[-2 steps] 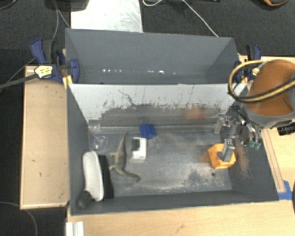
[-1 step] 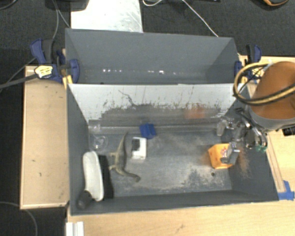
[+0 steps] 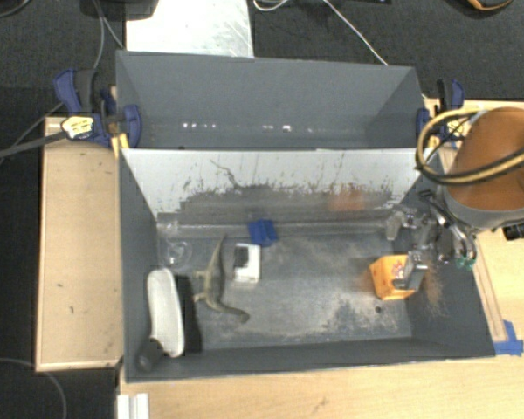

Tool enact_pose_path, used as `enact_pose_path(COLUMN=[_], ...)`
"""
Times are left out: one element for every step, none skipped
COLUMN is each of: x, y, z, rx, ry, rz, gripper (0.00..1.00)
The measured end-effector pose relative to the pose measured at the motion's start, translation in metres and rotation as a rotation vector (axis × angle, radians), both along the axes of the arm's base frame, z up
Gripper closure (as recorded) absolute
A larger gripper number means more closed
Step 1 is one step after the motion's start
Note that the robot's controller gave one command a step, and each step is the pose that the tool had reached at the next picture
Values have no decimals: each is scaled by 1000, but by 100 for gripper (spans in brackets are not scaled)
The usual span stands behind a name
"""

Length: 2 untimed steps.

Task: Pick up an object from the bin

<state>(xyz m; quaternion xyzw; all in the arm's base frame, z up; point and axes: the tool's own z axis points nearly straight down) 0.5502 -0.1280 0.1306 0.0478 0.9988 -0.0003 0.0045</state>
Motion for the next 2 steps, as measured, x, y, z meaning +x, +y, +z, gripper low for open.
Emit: enact_pose_path(x=[16, 7], y=[32, 7], z=[32, -32], rx=[-2, 0], ry=[-1, -4], rz=[235, -28], gripper=[0, 0])
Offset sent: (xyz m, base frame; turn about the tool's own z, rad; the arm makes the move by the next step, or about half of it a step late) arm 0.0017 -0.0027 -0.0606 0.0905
